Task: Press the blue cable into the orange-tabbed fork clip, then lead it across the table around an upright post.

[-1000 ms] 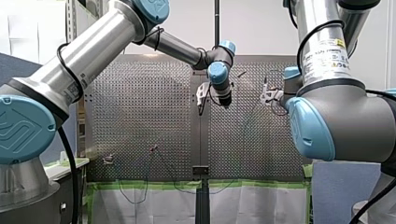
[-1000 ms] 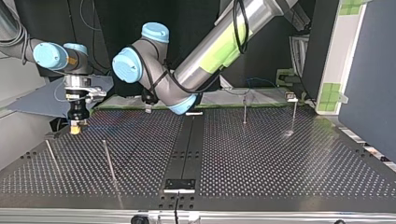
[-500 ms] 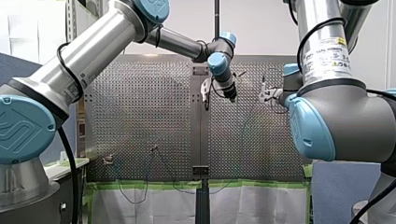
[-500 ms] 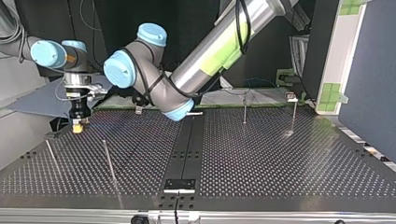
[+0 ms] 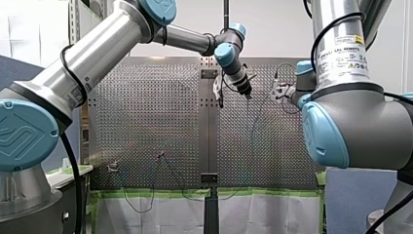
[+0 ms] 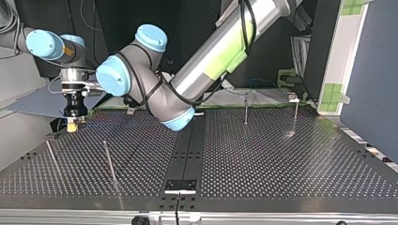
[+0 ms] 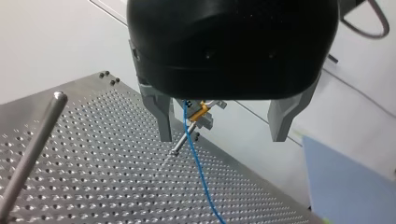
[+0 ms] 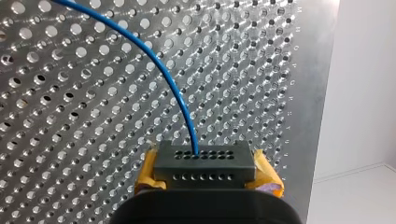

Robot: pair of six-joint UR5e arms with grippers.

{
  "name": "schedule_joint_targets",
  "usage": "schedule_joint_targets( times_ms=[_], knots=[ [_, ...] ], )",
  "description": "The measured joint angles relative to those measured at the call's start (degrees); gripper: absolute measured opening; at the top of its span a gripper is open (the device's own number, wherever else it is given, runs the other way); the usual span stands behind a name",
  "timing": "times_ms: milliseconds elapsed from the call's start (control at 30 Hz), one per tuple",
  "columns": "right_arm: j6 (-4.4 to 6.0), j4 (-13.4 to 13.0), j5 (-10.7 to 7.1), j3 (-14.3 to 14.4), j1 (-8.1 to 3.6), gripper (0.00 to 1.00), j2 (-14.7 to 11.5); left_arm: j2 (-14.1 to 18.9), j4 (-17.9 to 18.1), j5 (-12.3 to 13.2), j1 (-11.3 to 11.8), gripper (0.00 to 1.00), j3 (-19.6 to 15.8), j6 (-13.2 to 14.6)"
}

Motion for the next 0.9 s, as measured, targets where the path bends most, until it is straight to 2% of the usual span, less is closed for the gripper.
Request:
schedule_joint_targets(
  times_ms=[267, 400, 533, 600, 900],
  knots=[
    [0.12, 0.1, -0.24, 0.0, 0.27, 0.0, 0.0, 0.0, -4.1, 4.1, 0.9, 1.0, 0.2, -4.1],
    [-0.7, 1.0, -0.38, 0.0, 0.61, 0.0, 0.0, -0.1, -5.9, 6.2, 1.3, 1.0, 0.4, -6.2],
    [-2.28, 2.8, -0.42, 0.0, 1.07, 0.0, -0.4, -0.1, -5.6, 8.0, 1.6, 1.0, 0.4, -8.0],
    [-2.6, 3.3, -0.42, 0.2, 1.27, 0.0, -0.9, -0.1, -4.9, 9.0, 1.8, 1.0, 0.4, -9.0],
    [-2.55, 2.9, -0.49, 1.8, 2.24, 0.0, -3.6, -0.1, -3.9, 10.0, 3.3, 1.0, 0.5, -13.5]
  ],
)
